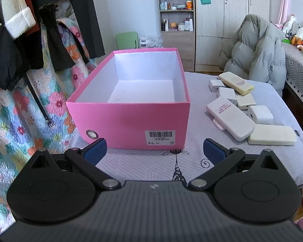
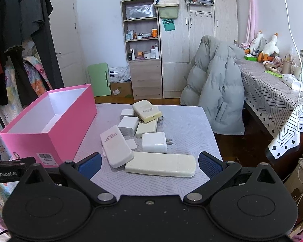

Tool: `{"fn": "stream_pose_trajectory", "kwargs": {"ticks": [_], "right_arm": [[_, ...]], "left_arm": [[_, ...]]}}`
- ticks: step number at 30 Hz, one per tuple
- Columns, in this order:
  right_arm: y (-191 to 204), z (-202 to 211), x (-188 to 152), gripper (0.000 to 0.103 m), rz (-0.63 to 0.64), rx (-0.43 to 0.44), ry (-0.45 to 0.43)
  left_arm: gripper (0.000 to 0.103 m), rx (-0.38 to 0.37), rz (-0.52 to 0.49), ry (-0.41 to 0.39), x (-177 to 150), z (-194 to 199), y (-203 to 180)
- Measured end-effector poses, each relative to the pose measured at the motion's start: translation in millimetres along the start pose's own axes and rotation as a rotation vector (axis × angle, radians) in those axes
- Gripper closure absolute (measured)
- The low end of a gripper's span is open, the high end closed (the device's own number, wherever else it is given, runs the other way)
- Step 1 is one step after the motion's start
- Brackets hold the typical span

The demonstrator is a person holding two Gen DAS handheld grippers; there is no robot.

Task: Organize rigid objects
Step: 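Move left tool over the pink box while right tool approaches the white power banks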

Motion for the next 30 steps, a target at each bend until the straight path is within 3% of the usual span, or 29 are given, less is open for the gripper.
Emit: {"fn": "stream_pose_trajectory", "kwargs": {"ticks": [6,16,22,30], "right_arm": [[-2,-3,-1,0.0,0.002,-0.002,0.012],[-1,-6,-3,0.0,0.006,-0.004,0.022],[-1,-7,-3,0.0,0.008,-0.005,0.021],[-1,-8,-3,0.0,0.007,-0.006,0.022]], "left_arm": [[0.0,-0.004,-0.005,-0.032,1,2,0],[0.0,-0.017,-0.001,-0.013,0,-1,-1],[0.0,-0.101,0.053,0.014,2,1,-4],[0.0,-0.101,0.046,-0.072,7,10,-7]]}}
Point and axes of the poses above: each gripper's, at about its wrist camera, not at the fingertips, and z roughly against the way its jaws point, y to its left, x to its top, the point moved 6 cm from there along -z, roughly the way its jaws point, and after that the axes turned 11 degrees about -y, right-handed, at the moved point
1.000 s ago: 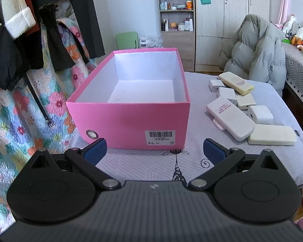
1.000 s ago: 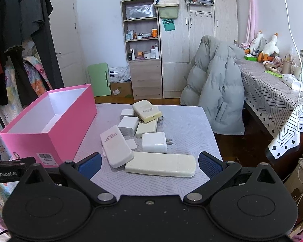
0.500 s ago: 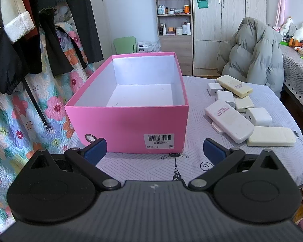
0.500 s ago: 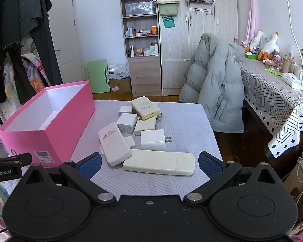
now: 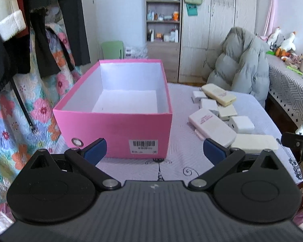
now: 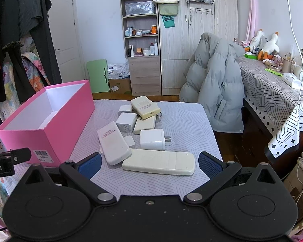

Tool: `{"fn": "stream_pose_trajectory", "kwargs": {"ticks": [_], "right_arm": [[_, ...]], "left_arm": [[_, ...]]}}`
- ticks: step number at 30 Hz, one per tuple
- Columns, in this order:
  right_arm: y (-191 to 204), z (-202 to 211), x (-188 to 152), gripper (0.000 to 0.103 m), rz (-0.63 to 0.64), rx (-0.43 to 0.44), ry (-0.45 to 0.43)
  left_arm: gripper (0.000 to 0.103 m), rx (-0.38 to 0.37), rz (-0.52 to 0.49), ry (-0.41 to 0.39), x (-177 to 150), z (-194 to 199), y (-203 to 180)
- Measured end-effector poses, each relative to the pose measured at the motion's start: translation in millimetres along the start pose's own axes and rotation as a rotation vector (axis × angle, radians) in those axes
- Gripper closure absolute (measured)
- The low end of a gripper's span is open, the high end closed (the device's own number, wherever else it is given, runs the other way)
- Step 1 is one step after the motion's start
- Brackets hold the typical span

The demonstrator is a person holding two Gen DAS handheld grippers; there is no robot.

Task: Organize rigid objects
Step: 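Move left tool over the pink box while right tool approaches the white power banks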

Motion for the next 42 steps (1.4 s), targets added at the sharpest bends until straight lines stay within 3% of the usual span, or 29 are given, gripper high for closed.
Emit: {"fn": "stream_pose_trajectory", "kwargs": {"ticks": [3,10,24,32,38,42], "right_arm": [[0,-1,0,0.0,0.001,-0.001,0.003],[0,-2,-2,0.0,0.003,0.0,0.005],[-1,-5,-6,0.0,0.002,-0.001,0.01],[-1,-9,-3,0.0,0.027,-0.003,0.01],[0,-13,8,0.0,0.036,0.057,-0.079],[3,-15,10,0.0,0.058,0.14,-0.163]], "left_arm": [[0.0,0.011,0.002,-0.041,1,3,1],[0.0,-0.007,-0.014,-0.044,1,2,-1],[0.002,-0.08,0.005,0.032,-5,-3,-5],[0.002,-0.059,0.032,0.102,-1,-15,-2],[0.0,-0.046,-0.006,0.056,20,-20,-3],[0.0,-0.065,0.015,0.117,27,-31,3]]}}
Point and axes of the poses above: each gripper's, at about its wrist camera, not at the fingertips, and z roughly against the way its jaws point, y to its left, x to its top, the point moved 6 cm from there along -z, roughly the way its jaws point, and after that the axes turned 11 degrees about -y, right-handed, at the moved point
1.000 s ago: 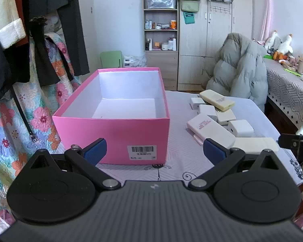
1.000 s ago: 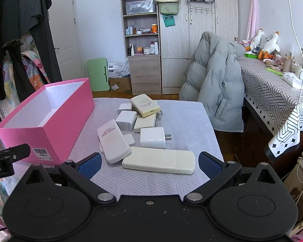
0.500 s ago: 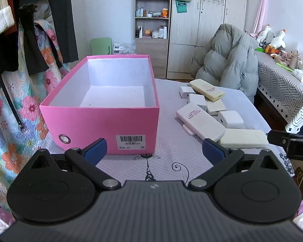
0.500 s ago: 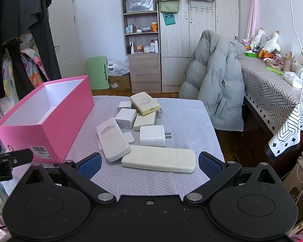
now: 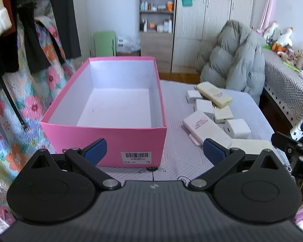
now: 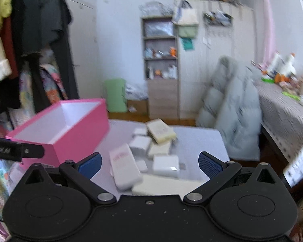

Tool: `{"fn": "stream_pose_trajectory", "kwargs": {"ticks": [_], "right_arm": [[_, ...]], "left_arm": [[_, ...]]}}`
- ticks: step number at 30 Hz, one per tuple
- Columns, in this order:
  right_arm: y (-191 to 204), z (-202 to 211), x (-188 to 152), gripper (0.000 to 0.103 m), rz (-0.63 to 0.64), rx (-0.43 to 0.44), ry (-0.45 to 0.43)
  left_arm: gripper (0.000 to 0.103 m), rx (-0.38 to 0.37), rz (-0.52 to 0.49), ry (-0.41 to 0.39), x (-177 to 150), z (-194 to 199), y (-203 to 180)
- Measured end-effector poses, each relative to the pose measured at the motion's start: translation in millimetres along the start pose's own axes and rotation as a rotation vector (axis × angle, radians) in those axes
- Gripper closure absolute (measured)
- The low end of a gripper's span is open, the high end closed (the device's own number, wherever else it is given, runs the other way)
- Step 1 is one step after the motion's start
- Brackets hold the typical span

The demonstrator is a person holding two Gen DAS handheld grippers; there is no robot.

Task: Organize rigid objects
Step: 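Move left tool over the pink box while right tool approaches the white power banks, then close right tool on the white labeled power bank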

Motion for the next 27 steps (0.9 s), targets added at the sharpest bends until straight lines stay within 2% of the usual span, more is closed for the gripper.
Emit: {"fn": "stream_pose_trajectory", "kwargs": {"ticks": [3,5,7,10,14,17,22,24,27], "right_arm": [[0,-12,7,0.0,0.047,0.023,0.006],[0,-19,17,0.0,0.059,0.05,0.0],[-1,-27,24,0.0,0.047,0.096,0.011],[-5,-47,25,0.0,-0.024,0.169,0.086],[-5,-77,6,0.001,-0.096,0.218,0.213],[-3,-101,-11,0.007,-0.107,0.221,0.303],[8,-132,-32,0.01,-0.09,0.245,0.396],[11,-141,-36,0.013,-0.094,0.254,0.427],[14,-153,-40,0.015,-0.106,0.274,0.478]], "left_arm": [[0.0,-0.053,-0.042,0.002,11,-4,6],[0.0,-0.063,-0.133,0.008,19,-7,10],[0.0,-0.029,-0.196,-0.001,32,-10,18],[0.003,0.0,-0.23,0.005,52,-17,36],[0.003,-0.001,-0.206,0.04,72,-36,64],[0.004,-0.003,-0.21,0.088,76,-56,83],[0.01,0.029,-0.232,0.121,76,-89,106],[0.014,0.045,-0.208,0.131,76,-102,117],[0.014,0.054,-0.155,0.141,71,-123,138]]}}
Point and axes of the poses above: each gripper's, at about its wrist camera, not at the fingertips, and z roughly against the way its jaws point, y to its left, x to its top, the point moved 6 cm from there along -z, roughly the way its jaws point, and after that the axes turned 11 degrees about -y, right-handed, at the moved point
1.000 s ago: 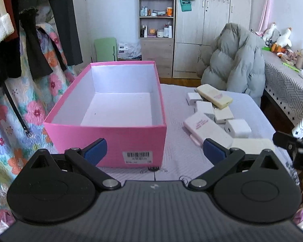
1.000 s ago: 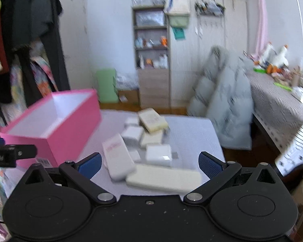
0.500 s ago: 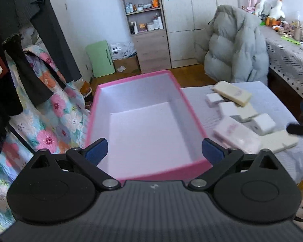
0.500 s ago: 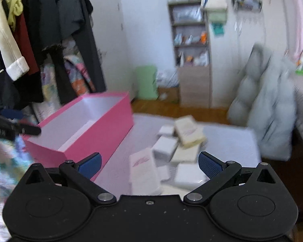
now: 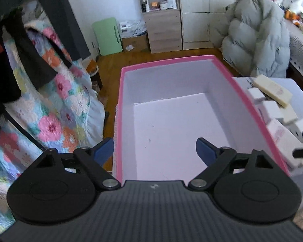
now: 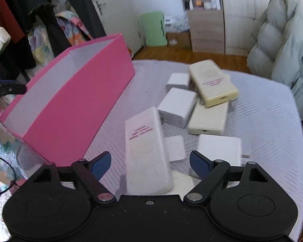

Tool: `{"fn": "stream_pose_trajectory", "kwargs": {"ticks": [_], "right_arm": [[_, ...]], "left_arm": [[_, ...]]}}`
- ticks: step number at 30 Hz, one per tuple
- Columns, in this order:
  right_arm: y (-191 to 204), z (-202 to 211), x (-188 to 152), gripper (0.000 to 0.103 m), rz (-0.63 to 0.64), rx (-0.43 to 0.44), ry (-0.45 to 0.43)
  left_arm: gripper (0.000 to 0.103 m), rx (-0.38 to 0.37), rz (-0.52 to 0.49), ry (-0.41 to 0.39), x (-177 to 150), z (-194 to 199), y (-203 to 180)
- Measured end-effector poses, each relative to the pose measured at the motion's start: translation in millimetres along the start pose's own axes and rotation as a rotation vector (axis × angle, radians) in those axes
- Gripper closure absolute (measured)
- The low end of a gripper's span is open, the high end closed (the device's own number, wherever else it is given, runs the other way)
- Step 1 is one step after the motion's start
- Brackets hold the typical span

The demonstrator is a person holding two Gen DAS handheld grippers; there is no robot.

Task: Organize rigid objects
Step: 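Close right tool on the white labeled power bank, then lift the power bank with right tool and carry it over the pink box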

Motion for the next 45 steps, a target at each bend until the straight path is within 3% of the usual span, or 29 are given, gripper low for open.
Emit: {"fn": "stream_pose_trajectory", "kwargs": {"ticks": [2,8,9,12,15,17,22,28,35,40,45], "right_arm": [[7,-8,2,0.015,0.005,0.005,0.005],[31,-28,2,0.016,0.196,-0.06,0.03],[33,-31,2,0.017,0.222,-0.075,0.035],[37,-38,3,0.024,0.258,-0.09,0.046],[40,-40,6,0.032,0.278,-0.097,0.048],[39,-39,7,0.041,0.29,-0.115,0.043],[37,-32,11,0.041,0.247,-0.096,0.04],[39,-41,10,0.041,0.268,-0.116,0.069],[44,-51,13,0.041,0.316,-0.141,0.087],[53,-49,20,0.042,0.343,-0.139,0.042],[57,-25,35,0.042,0.273,-0.117,-0.037]], "left_arm": [[0.014,0.051,0.038,0.034,-5,-18,16],[0.015,0.06,0.062,0.005,-4,-37,40],[0.021,0.061,0.057,0.007,-5,-40,42],[0.055,0.044,0.056,0.039,-11,-47,43],[0.075,0.053,0.067,0.054,-18,-51,45],[0.081,0.059,0.073,0.045,-19,-49,48],[0.1,0.037,0.105,0.013,-22,-45,46],[0.1,0.082,0.105,-0.051,-25,-44,39],[0.099,0.096,0.092,-0.067,-25,-43,38],[0.099,0.103,0.081,-0.078,-25,-43,35],[0.099,0.097,0.071,-0.083,-24,-42,35]]}}
Point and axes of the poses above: each gripper's, at about its wrist camera, not at the fingertips, and z roughly against the way its jaws point, y to its left, x to its top, the point moved 6 cm from there along -z, roughly the way its jaws point, and after that the axes turned 11 degrees about -y, right-handed, at the moved point
